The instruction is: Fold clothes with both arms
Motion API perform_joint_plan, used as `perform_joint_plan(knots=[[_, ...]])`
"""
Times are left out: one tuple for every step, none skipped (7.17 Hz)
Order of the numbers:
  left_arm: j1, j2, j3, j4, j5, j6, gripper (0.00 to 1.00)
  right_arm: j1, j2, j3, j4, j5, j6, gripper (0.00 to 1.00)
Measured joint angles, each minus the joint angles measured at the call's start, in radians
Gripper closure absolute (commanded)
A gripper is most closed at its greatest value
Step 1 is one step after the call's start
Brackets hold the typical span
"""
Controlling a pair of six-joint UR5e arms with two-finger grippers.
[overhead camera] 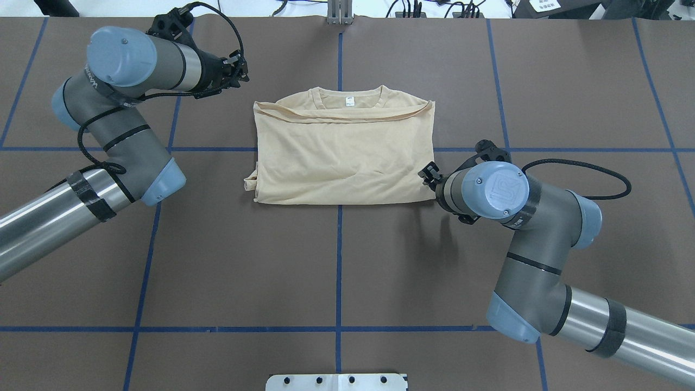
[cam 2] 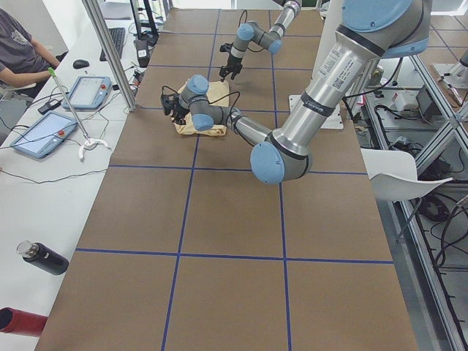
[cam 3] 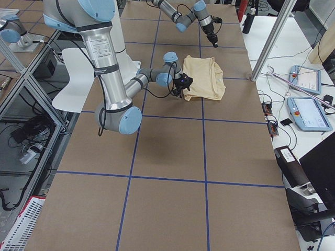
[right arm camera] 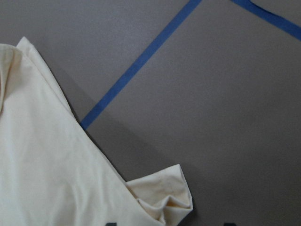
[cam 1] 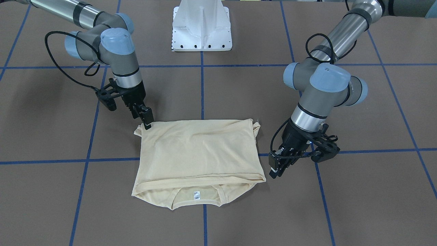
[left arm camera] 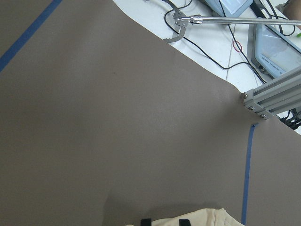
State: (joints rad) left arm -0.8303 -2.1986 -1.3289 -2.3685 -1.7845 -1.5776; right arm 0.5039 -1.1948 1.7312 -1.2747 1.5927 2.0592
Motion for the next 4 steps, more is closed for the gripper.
perform_joint_plan(knots=[[0.000,0.003,-0.002,0.000,0.000,0.000,0.68,-0.009,-0.001,-0.001,0.000,-0.003,0.001,0.91],[-0.001,0.005,-0.003,0.000,0.001,-0.001,0.68,-0.014,-0.002,-0.003,0.000,-0.009,0.001,1.00],[-0.001,0.005,-0.004,0.000,0.001,-0.001,0.68,-0.017,-0.006,-0.003,0.000,-0.013,0.000,1.00],[-0.001,0.005,-0.005,0.000,0.001,-0.001,0.68,-0.018,-0.012,-0.002,0.000,-0.016,-0.001,1.00]])
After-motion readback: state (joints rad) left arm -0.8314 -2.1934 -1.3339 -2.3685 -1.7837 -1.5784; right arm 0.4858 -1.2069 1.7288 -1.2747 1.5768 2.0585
